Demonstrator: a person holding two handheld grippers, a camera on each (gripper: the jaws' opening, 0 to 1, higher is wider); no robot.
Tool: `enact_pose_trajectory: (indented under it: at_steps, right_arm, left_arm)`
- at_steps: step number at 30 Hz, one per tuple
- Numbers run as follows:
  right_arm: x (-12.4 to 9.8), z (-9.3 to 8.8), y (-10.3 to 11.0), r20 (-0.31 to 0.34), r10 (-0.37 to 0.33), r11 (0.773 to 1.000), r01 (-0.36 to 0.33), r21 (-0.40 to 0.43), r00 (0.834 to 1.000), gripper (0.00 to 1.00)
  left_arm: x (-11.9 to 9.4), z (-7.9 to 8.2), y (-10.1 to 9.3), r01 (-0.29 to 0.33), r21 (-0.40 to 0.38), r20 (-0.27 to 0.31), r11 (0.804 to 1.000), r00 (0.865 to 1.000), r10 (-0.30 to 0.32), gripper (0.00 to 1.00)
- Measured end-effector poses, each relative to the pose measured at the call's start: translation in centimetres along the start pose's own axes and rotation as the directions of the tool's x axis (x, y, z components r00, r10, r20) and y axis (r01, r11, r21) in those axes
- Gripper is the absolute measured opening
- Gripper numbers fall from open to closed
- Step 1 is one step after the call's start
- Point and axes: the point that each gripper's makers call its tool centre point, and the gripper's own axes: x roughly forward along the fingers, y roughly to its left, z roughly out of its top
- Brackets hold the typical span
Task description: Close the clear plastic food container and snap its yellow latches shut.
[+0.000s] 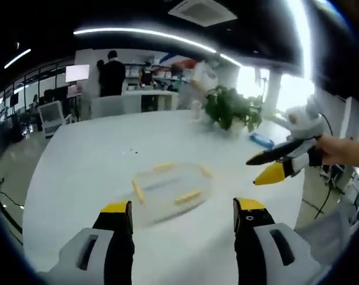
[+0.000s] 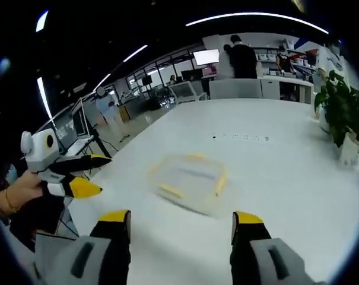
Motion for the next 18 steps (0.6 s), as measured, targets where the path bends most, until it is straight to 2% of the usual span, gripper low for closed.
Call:
enact_pose_trajectory:
  at_steps: [6,18]
  right_arm:
    - [-1.3,-0.9,0.9,0.013,0.001,1.0,-0.001,-0.023,1.0,0.69]
    - [-3.4,-2.6,2.3,0.046,-0.009,0.999,0.01,-0.032,0.999,0.69]
  left_arm:
    - [-1.4,-0.6,-0.2,-0.009,0.018,0.008,1.0,1.0,0.009,0.68]
    - [-4.2,-3.2,-1.3,-0.011,-0.006,0.001,1.0,1.0,0.011,0.68]
